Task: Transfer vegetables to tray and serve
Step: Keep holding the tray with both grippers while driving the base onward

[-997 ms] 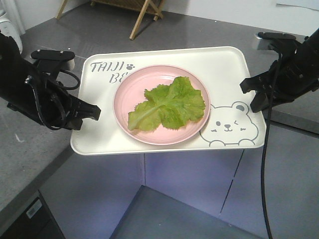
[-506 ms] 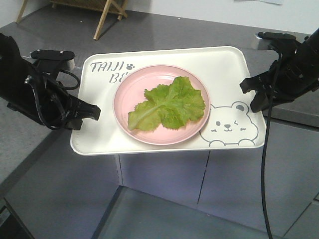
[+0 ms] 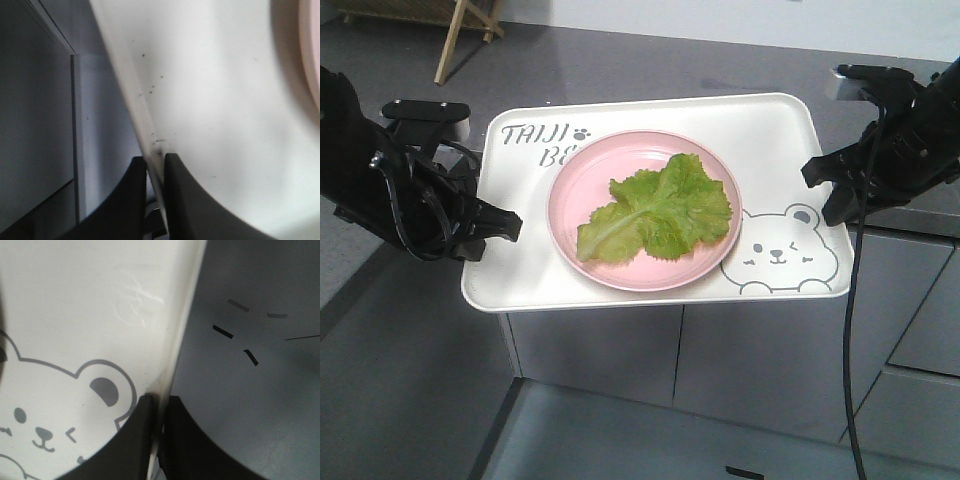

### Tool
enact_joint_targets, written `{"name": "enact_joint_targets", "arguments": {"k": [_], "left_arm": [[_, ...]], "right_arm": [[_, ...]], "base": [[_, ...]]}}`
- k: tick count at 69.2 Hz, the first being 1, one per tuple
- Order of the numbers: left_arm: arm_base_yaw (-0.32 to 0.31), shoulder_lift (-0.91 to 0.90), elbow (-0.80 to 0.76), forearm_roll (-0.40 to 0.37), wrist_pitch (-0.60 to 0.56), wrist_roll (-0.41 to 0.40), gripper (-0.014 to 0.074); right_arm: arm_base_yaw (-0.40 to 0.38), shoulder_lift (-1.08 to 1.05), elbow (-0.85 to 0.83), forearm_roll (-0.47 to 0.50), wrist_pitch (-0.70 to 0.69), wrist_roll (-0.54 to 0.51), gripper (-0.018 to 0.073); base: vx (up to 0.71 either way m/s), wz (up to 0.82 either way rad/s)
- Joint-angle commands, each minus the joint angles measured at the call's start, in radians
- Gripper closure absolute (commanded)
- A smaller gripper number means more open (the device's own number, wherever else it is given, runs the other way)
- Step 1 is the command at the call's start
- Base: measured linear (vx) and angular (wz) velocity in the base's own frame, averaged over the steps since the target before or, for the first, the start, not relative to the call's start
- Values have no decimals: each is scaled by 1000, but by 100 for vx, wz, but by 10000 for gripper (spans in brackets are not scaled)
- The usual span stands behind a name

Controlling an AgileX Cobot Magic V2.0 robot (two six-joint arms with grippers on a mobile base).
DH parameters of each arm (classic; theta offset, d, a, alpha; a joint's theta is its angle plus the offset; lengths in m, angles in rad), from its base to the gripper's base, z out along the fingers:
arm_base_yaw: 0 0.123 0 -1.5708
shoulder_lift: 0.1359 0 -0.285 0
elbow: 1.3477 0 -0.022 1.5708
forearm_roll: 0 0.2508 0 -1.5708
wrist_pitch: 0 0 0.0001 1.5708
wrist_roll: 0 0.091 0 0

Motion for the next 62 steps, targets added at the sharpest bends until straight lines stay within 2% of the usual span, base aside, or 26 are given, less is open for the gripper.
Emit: {"name": "enact_joint_targets", "arguments": {"k": [1,62], "left_arm": [[-23,-43,-33,-110,-93,26,602],[-23,-43,-33,-110,-93,26,602]], "right_arm": [[17,-55,-29,144,46,-42,565],[17,-55,-29,144,46,-42,565]], "base": [[-3,-21],[-3,-17]]}}
